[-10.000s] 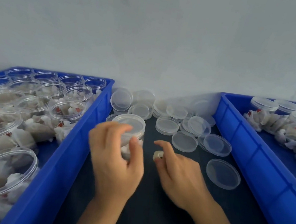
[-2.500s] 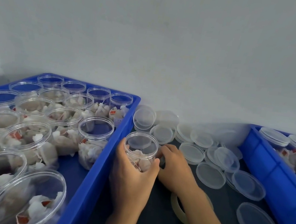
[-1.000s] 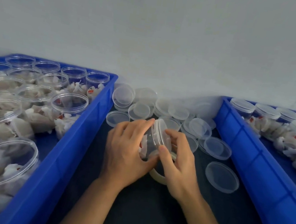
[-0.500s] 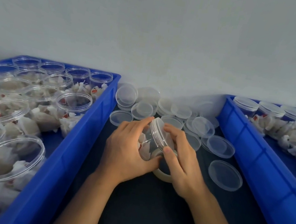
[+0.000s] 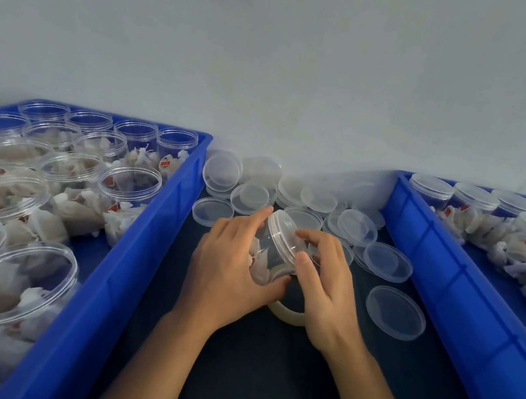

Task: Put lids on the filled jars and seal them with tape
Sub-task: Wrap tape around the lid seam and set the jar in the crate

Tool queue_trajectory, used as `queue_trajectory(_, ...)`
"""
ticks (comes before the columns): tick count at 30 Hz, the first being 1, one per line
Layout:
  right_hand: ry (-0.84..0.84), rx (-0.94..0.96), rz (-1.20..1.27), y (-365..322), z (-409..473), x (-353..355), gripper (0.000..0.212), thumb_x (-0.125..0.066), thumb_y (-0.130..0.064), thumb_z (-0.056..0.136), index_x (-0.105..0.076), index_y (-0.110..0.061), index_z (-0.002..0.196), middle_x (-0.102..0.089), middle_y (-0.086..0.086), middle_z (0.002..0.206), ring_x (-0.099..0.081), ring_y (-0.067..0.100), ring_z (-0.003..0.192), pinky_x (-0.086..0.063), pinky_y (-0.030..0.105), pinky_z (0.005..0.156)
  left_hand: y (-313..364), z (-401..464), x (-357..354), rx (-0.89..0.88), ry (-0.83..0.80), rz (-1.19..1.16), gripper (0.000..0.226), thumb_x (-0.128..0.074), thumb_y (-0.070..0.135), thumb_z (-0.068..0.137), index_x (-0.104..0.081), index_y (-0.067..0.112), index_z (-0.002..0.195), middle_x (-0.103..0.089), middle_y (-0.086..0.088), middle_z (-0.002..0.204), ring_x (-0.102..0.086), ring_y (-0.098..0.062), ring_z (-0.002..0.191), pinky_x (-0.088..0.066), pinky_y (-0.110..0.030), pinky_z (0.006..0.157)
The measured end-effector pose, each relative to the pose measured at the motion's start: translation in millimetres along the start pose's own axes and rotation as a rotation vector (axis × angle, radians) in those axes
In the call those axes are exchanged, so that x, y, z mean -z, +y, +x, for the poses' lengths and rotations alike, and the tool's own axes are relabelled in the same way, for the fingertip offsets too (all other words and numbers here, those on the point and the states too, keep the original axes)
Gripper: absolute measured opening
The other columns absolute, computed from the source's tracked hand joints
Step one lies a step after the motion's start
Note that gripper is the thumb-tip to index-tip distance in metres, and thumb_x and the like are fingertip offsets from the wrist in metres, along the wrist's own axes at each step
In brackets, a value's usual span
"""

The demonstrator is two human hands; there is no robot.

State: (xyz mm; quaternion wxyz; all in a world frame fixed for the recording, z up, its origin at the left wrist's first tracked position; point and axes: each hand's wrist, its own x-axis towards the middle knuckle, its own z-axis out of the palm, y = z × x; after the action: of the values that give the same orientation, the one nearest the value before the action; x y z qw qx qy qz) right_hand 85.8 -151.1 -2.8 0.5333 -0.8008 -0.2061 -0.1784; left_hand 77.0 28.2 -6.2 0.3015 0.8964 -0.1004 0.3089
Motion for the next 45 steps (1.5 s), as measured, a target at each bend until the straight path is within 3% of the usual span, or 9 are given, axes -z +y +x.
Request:
queue_trajectory(4, -0.039, -0.051, 0.157, -5.0, 2.1, -1.6, 0.042, -0.057, -0.034, 0.099, -0.058, -0.03, 0.141, -0.068, -0.008, 0.131, -0.065, 0.021, 0.122, -0.055, 0.05, 0.1, -1.3, 0.2, -0.8, 0.0, -0.002, -0.003, 0.098, -0.076, 0.071, 0.075, -0.039, 0.035, 0.158, -0.058, 0.018, 0.141, -0.051, -0.005, 0.129, -0.057, -0.042, 0.097)
queue_trajectory(9, 0.043, -0.091, -0.049, -1.2, 1.6, -1.7, 0.052, -0.047, -0.072, 0.092, -0.055, -0.047, 0.137, -0.057, -0.022, 0.121, -0.058, 0.004, 0.117, -0.053, 0.039, 0.097, 1.9, -0.1, -1.4, -0.017, -0.021, 0.004, 0.099, -0.076, 0.071, 0.074, -0.037, 0.037, 0.159, -0.056, 0.021, 0.142, -0.049, -0.004, 0.128, -0.054, -0.039, 0.098)
queue_trajectory(14, -0.077, -0.113, 0.195, -0.1, -0.2, -2.8, 0.065, -0.053, -0.054, 0.096, -0.043, -0.037, 0.158, -0.051, -0.026, 0.151, -0.046, -0.003, 0.142, -0.041, 0.033, 0.115, 0.9, -0.8, -1.3, -0.014, -0.019, -0.022, 0.097, -0.078, 0.068, 0.075, -0.04, 0.035, 0.158, -0.056, 0.021, 0.143, -0.05, -0.003, 0.128, -0.054, -0.036, 0.098)
queue_trajectory(18, 0.012, -0.102, 0.112, -7.4, 1.5, -6.4, 0.068, -0.059, -0.059, 0.089, -0.052, -0.033, 0.152, -0.058, -0.024, 0.14, -0.054, 0.001, 0.133, -0.049, 0.035, 0.109, -1.5, -1.0, -0.6, -0.006, -0.04, -0.059, 0.098, -0.076, 0.068, 0.074, -0.038, 0.037, 0.159, -0.054, 0.023, 0.144, -0.047, -0.001, 0.13, -0.05, -0.031, 0.099)
queue_trajectory(22, 0.06, -0.138, -0.02, -11.3, 3.2, -2.7, 0.076, -0.058, -0.071, 0.081, -0.055, -0.036, 0.148, -0.055, -0.03, 0.122, -0.053, -0.007, 0.122, -0.044, 0.016, 0.093, -0.6, -1.3, -1.3, 0.01, -0.085, -0.107, 0.104, -0.077, 0.069, 0.069, -0.033, 0.044, 0.159, -0.052, 0.03, 0.143, -0.043, 0.011, 0.126, -0.041, -0.018, 0.097)
queue_trajectory(26, 0.006, -0.115, -0.072, -14.0, 3.8, 6.3, 0.062, -0.059, -0.074, 0.078, -0.06, -0.043, 0.131, -0.056, -0.024, 0.114, -0.056, -0.002, 0.114, -0.043, 0.012, 0.087, -0.3, -1.0, -1.3, -0.002, -0.099, -0.127, 0.104, -0.077, 0.069, 0.067, -0.031, 0.048, 0.158, -0.049, 0.033, 0.143, -0.041, 0.016, 0.126, -0.037, -0.012, 0.094)
queue_trajectory(34, 0.103, -0.199, -0.249, -21.5, 9.5, 3.3, 0.072, -0.056, -0.081, 0.068, -0.062, -0.034, 0.122, -0.057, -0.025, 0.111, -0.058, 0.004, 0.109, -0.054, 0.042, 0.095, 7.7, -1.8, -7.2, 0.018, -0.053, -0.112, 0.101, -0.071, 0.063, 0.066, -0.033, 0.044, 0.157, -0.055, 0.02, 0.142, -0.031, 0.019, 0.123, -0.031, -0.008, 0.096)
queue_trajectory(40, 0.052, -0.181, -0.152, -14.3, 6.1, 2.8, 0.069, -0.037, -0.079, 0.091, -0.06, -0.036, 0.139, -0.057, -0.035, 0.115, -0.051, -0.006, 0.119, -0.044, 0.024, 0.097, -1.6, 3.4, -7.9, 0.09, 0.146, -0.285, 0.081, -0.09, 0.058, 0.07, -0.051, 0.047, 0.14, -0.062, 0.028, 0.127, -0.06, 0.002, 0.119, -0.055, -0.025, 0.09)
queue_trajectory(45, -0.122, -0.107, -0.449, -10.1, 5.1, 7.0, 0.036, -0.055, -0.063, 0.094, -0.062, -0.036, 0.116, -0.06, -0.022, 0.093, -0.055, 0.002, 0.096, -0.05, 0.033, 0.084, -20.3, 1.2, -5.7, 0.332, 0.33, -0.402, 0.086, -0.093, 0.055, 0.066, -0.045, 0.047, 0.137, -0.062, 0.029, 0.127, -0.063, 0.008, 0.112, -0.051, -0.015, 0.085)
